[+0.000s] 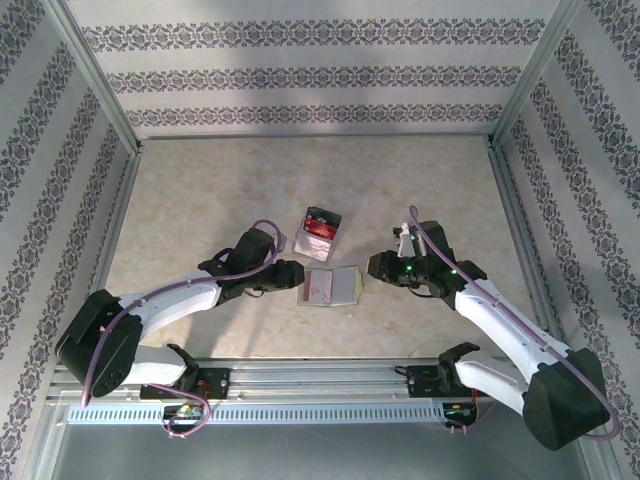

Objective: Take the credit cards out of the card holder

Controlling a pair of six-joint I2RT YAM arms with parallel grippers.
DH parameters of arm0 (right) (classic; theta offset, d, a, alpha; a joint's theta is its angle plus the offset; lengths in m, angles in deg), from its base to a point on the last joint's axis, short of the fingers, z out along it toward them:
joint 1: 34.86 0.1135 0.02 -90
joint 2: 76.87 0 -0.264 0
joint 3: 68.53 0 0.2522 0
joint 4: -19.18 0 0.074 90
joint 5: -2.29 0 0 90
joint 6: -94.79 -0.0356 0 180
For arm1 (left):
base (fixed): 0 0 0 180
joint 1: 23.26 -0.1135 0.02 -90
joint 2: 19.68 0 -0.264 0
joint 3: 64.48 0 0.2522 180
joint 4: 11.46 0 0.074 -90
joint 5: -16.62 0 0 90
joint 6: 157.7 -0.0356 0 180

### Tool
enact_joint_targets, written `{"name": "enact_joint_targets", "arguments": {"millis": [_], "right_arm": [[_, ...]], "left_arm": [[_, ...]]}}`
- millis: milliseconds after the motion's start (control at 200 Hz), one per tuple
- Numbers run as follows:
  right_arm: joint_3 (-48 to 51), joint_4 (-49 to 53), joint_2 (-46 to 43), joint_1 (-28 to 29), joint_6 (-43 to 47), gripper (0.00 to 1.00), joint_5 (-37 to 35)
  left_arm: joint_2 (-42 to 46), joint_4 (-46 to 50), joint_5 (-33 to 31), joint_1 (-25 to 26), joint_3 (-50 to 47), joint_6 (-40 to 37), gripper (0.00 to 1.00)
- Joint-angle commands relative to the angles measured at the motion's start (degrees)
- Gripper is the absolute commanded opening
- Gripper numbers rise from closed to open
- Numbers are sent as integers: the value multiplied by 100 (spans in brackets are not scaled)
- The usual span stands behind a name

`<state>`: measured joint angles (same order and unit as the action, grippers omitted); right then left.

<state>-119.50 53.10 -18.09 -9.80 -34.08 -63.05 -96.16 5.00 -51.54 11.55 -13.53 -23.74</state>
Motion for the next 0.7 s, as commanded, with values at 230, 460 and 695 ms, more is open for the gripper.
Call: {"name": "enact_joint_targets", "arguments": {"millis": [230, 460, 695], "right_arm": [[-999, -323, 1295, 1513, -555, 33, -623], [-1312, -488, 2532, 1989, -744, 47, -961], [-1349, -478, 3091, 2056, -773, 48, -1111]], "left_arm": [[-514, -759, 323, -234, -178, 281, 43], [-897, -896, 498, -232, -171, 275, 40], [-1143, -857, 618, -229, -144, 234, 38]]}}
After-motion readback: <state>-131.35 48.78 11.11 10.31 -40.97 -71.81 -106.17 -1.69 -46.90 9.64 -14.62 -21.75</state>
